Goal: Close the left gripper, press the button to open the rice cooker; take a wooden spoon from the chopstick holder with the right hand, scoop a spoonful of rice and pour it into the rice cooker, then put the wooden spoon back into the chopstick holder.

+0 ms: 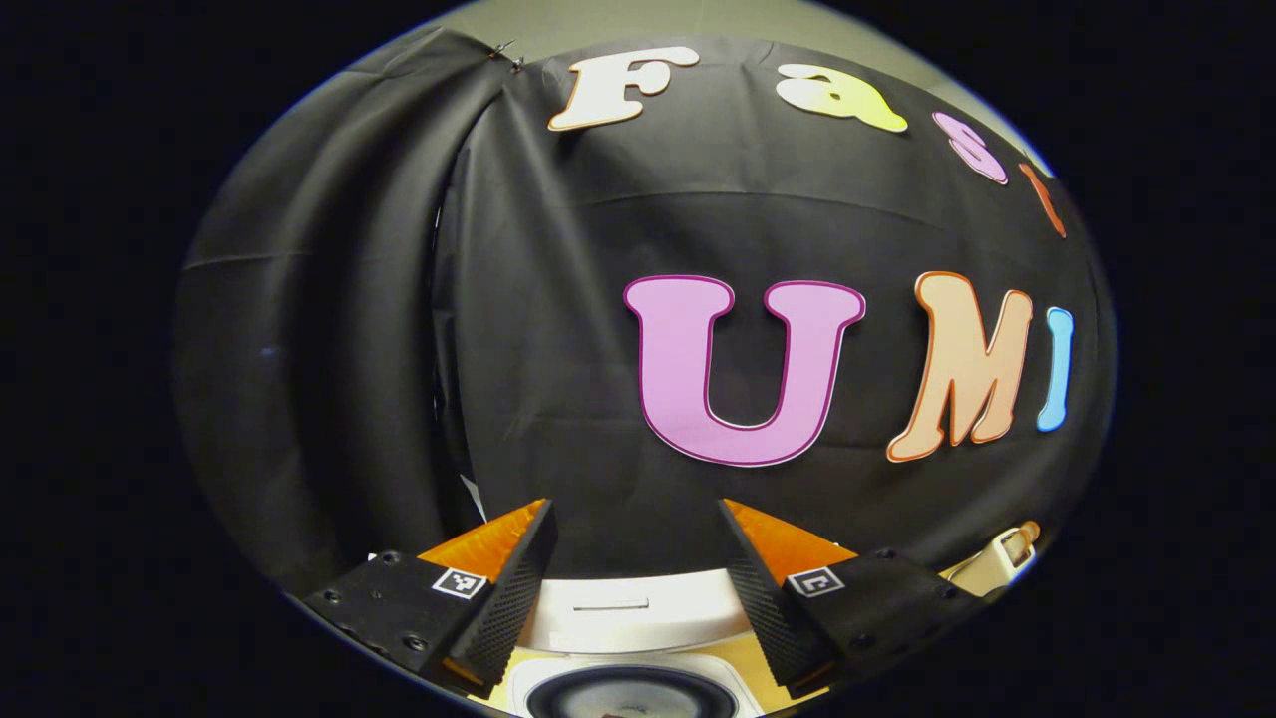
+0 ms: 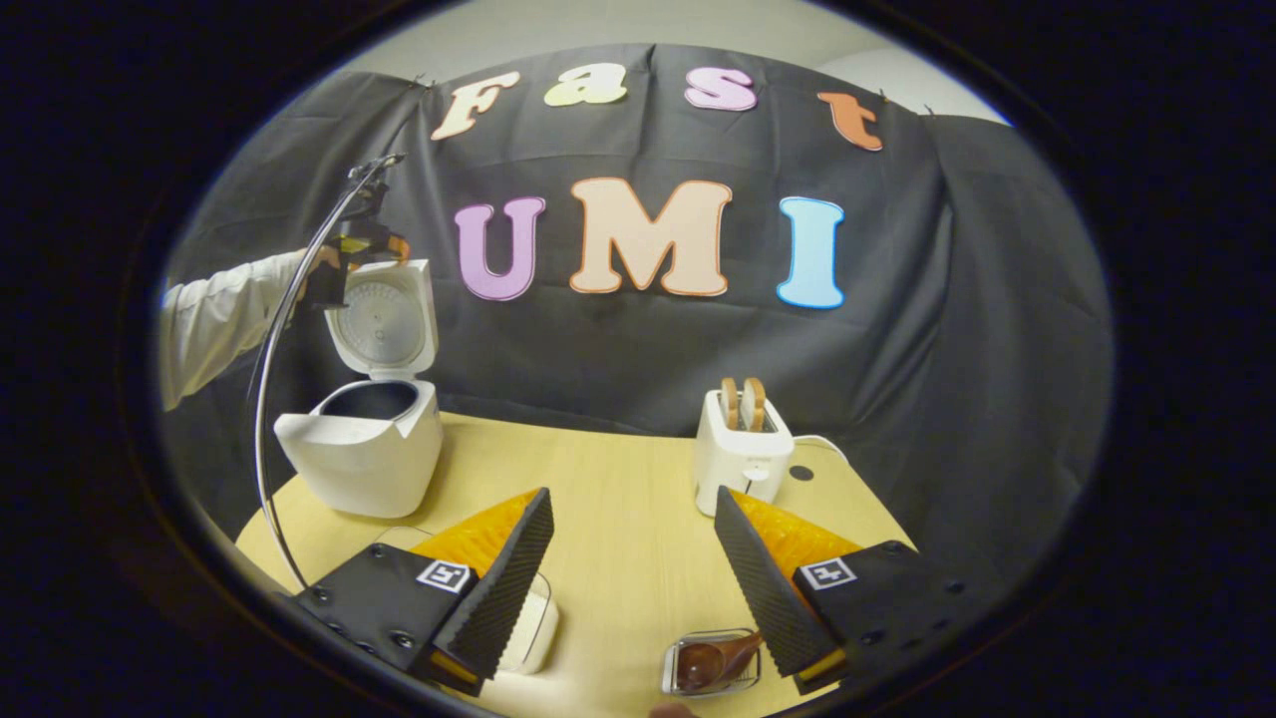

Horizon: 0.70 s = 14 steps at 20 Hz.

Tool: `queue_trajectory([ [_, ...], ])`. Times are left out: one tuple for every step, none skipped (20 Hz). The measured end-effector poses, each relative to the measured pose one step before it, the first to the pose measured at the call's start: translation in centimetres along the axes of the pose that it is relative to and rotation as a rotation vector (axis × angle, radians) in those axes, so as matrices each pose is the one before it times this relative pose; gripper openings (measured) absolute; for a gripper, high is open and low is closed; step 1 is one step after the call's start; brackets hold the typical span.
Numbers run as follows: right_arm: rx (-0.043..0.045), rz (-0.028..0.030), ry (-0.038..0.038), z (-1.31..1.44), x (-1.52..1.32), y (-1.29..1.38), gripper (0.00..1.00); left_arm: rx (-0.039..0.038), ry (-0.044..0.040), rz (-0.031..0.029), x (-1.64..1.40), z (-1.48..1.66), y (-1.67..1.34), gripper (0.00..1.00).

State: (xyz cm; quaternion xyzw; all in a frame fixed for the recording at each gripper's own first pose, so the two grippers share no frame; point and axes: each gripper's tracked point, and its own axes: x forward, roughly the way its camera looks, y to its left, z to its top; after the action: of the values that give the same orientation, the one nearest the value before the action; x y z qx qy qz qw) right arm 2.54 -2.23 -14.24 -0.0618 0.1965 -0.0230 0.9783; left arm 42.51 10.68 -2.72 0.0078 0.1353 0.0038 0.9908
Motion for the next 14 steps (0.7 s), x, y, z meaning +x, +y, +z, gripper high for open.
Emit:
queue_trajectory([
  [0.00149, 0.00707, -0.00646, 0.172, -0.001, 0.190, 1.00, 0.00503, 0.00347, 0.00408, -0.430, -0.310, -0.107, 0.93],
  [0.00228, 0.00732, -0.00327, 0.049, -0.021, 0.113, 1.00, 0.00793, 0.00025, 0.00365, -0.409, -0.313, -0.062, 0.93],
  [0.00463, 0.00887, -0.00054, -0.046, -0.055, 0.199, 1.00, 0.00511, 0.00222, 0.00290, -0.529, -0.106, -0.060, 0.93],
  [0.00344, 0.00865, 0.00103, -0.091, 0.017, 0.221, 1.00, 0.00088, 0.00168, 0.00245, -0.672, -0.278, -0.109, 0.93],
  [0.00368, 0.00807, 0.00074, -0.004, -0.076, 0.183, 1.00, -0.00883, -0.00388, 0.00046, -0.637, -0.284, -0.064, 0.93],
  [0.00413, 0.00938, -0.00119, 0.018, 0.021, 0.170, 1.00, -0.00628, -0.00216, -0.00077, -0.594, -0.230, -0.166, 0.93],
  [0.00213, 0.01042, -0.00221, 0.123, -0.023, 0.229, 1.00, -0.00264, -0.00139, -0.00118, -0.618, -0.357, -0.162, 0.93],
  [-0.00082, 0.00994, -0.00342, 0.093, 0.019, 0.287, 1.00, 0.00430, 0.00236, -0.00136, -0.567, -0.377, -0.146, 0.93],
  [-0.00096, 0.00844, -0.00615, 0.182, -0.038, 0.180, 1.00, 0.00396, 0.00390, 0.00022, -0.489, -0.543, -0.112, 0.93],
  [-0.00075, 0.00865, -0.00164, 0.077, 0.027, 0.168, 1.00, 0.00340, 0.00113, -0.00052, -0.597, -0.365, -0.168, 0.93],
  [0.00173, 0.00970, -0.00176, 0.101, -0.027, 0.295, 1.00, -0.00149, 0.00015, -0.00043, -0.609, -0.467, 0.006, 0.93],
  [0.00262, 0.00849, -0.00421, 0.125, -0.029, 0.197, 1.00, -0.00915, -0.00498, -0.00029, -0.591, -0.275, -0.052, 0.93],
  [0.00005, 0.00673, -0.00288, 0.186, -0.025, 0.193, 1.00, -0.00852, -0.00088, -0.00047, -0.515, -0.382, -0.068, 0.93],
  [0.00002, 0.00353, -0.00522, 0.090, -0.098, 0.090, 1.00, -0.00522, 0.00343, 0.00061, -0.547, -0.541, -0.115, 0.93],
])
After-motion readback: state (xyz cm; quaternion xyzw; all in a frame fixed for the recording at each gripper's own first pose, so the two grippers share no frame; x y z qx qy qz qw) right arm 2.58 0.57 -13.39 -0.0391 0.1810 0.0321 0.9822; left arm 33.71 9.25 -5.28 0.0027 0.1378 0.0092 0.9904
